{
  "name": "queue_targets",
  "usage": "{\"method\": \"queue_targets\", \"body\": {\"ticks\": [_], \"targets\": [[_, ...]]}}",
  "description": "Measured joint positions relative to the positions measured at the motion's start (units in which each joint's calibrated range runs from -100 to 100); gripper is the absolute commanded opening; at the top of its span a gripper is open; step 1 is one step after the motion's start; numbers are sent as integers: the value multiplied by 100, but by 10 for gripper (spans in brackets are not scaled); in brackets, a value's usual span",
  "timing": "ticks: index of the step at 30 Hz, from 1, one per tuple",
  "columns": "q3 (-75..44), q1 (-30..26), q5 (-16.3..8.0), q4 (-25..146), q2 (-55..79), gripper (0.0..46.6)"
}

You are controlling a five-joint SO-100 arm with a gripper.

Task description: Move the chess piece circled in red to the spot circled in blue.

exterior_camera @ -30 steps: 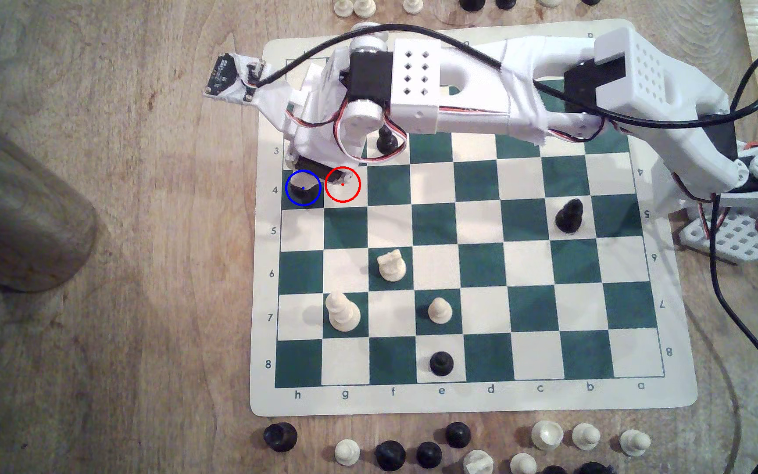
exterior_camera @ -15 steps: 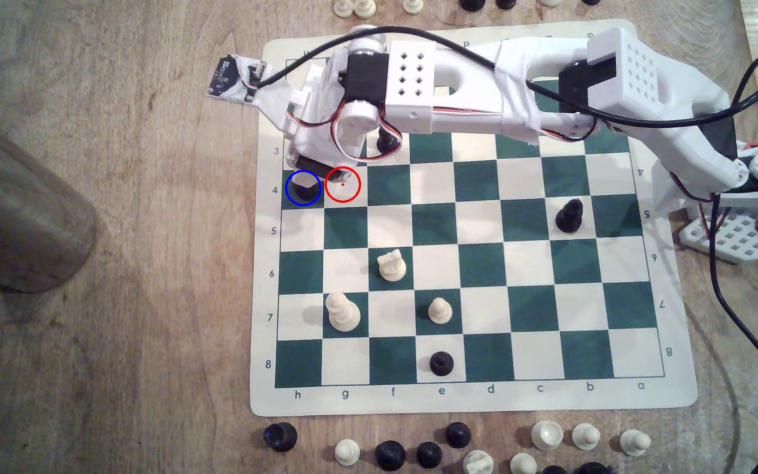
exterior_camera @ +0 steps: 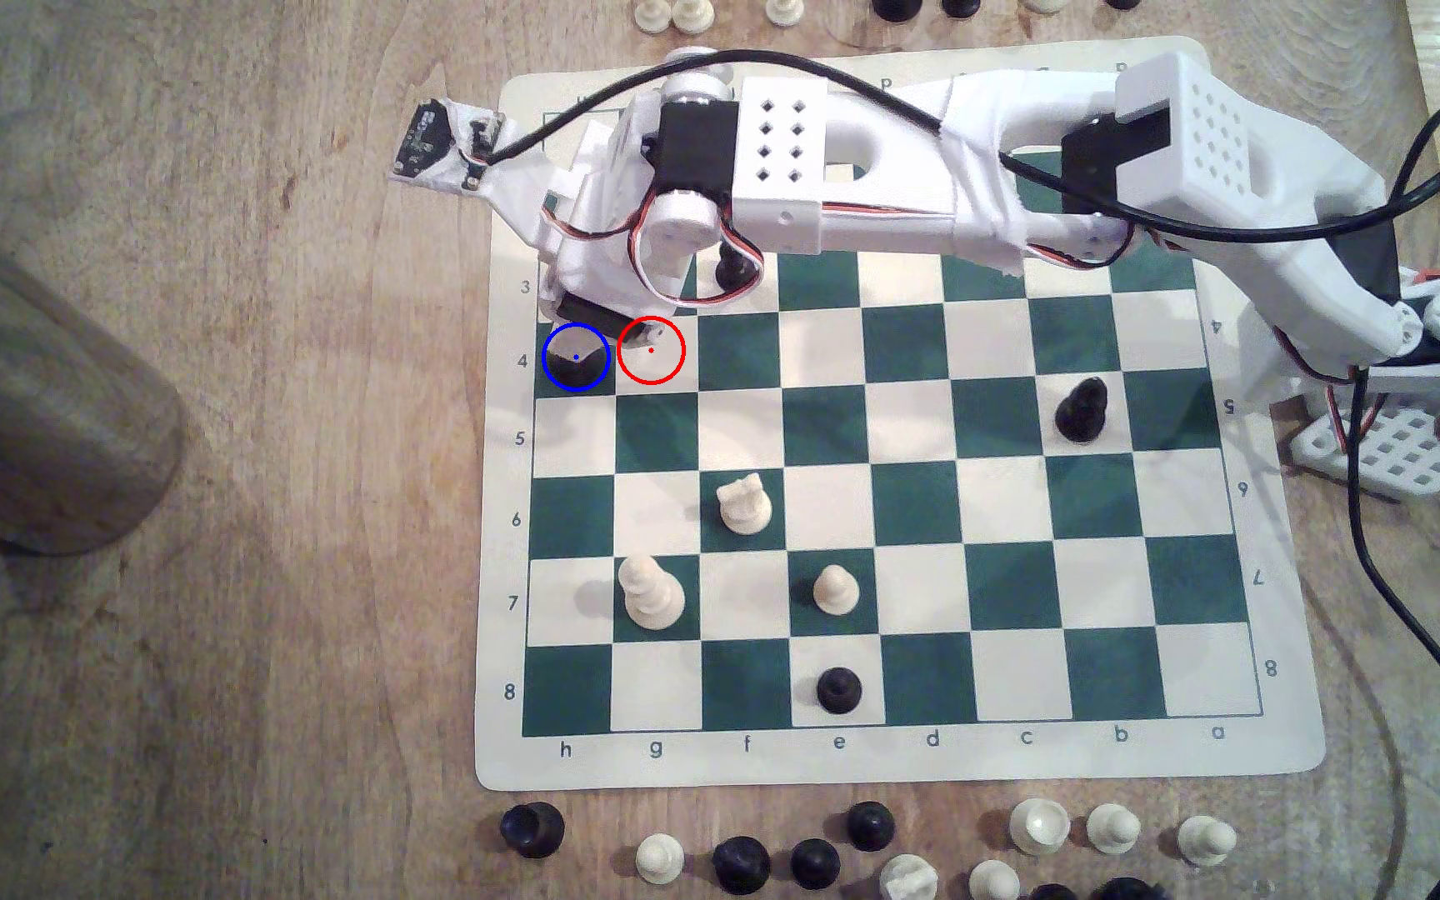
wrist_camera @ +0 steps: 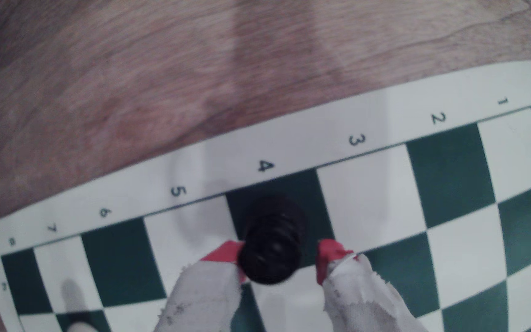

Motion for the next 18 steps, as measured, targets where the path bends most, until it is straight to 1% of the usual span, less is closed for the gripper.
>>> {"method": "queue_targets", "body": {"ticks": [2, 4, 12, 13, 15, 18], "targets": [[0, -7, -39, -16, 75, 207], [0, -7, -68, -24, 101, 252], [36, 44, -103, -80, 92, 270], [199, 52, -103, -143, 25, 285], [795, 59, -103, -263, -235, 298], [1545, 59, -93, -406, -670, 302]]}}
